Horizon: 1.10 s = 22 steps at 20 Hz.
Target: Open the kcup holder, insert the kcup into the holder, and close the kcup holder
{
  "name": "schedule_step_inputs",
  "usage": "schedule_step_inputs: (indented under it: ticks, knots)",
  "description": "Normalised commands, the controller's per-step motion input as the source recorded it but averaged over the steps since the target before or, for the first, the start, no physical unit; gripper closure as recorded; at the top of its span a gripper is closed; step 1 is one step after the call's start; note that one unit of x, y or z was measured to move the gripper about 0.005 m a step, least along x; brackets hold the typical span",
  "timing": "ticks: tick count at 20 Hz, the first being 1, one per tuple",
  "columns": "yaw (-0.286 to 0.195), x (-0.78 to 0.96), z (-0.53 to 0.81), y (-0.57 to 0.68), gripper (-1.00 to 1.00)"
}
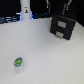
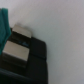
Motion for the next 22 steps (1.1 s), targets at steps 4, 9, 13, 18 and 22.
schedule_step_inputs:
  ticks: [4, 9, 13, 18, 22]
  knots:
    - [-0.157, -0.34, -0.14, 0.70, -1.00]
    - [-0.142, -0.32, -0.20, 0.67, -1.00]
    - [-0.139, -0.27, -0.27, 0.60, -1.00]
    - [-0.127, -0.20, -0.36, 0.44, -1.00]
    - [-0.114, -0.15, -0.41, 0.27, -1.00]
